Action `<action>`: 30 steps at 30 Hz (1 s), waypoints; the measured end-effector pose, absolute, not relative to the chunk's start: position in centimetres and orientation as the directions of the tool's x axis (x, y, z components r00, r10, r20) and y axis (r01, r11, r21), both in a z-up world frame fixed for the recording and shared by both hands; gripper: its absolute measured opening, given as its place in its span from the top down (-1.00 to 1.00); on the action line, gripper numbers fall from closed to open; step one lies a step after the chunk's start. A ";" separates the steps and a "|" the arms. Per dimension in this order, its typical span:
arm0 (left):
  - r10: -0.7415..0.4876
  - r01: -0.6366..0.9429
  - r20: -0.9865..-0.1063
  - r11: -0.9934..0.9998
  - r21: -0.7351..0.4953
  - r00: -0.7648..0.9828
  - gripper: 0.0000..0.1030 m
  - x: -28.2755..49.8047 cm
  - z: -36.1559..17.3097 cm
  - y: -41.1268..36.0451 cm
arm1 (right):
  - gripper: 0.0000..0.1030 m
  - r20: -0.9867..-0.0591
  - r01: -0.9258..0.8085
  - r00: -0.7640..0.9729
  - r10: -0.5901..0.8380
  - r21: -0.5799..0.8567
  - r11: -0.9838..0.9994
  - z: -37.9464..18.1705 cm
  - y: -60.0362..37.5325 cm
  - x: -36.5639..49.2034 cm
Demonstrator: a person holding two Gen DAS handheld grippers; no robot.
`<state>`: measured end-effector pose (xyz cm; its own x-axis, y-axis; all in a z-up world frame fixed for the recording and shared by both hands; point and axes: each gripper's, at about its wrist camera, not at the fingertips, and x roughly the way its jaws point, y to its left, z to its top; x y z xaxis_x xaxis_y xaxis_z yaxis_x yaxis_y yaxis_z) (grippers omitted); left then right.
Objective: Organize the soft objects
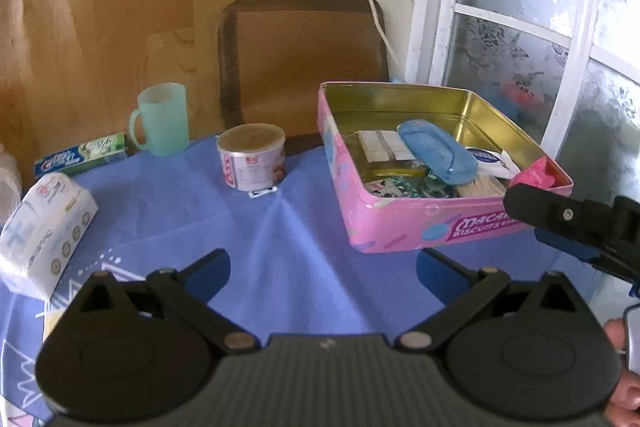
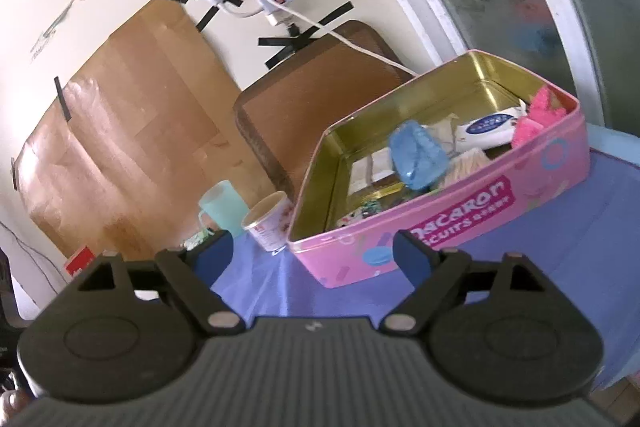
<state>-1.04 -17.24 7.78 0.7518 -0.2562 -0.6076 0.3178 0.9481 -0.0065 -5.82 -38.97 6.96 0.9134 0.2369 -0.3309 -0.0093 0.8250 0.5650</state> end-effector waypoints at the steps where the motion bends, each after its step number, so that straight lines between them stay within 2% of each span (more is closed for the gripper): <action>1: -0.254 0.316 -0.605 0.949 -0.005 0.754 -0.99 -1.2 7.8 -17.1 | -0.74 -0.332 -0.011 0.913 0.236 0.561 0.828 7.1 -38.7 -5.8; 18: -0.195 0.270 -0.532 0.960 0.067 0.824 -1.00 -2.6 8.5 -16.1 | -0.77 -0.313 -0.040 0.923 0.224 0.500 0.865 8.8 -37.1 -5.9; 30: -0.222 0.305 -0.528 0.949 0.074 0.819 -1.00 -3.1 8.7 -16.8 | -0.78 -0.310 -0.019 0.930 0.195 0.492 0.870 8.8 -37.4 -6.3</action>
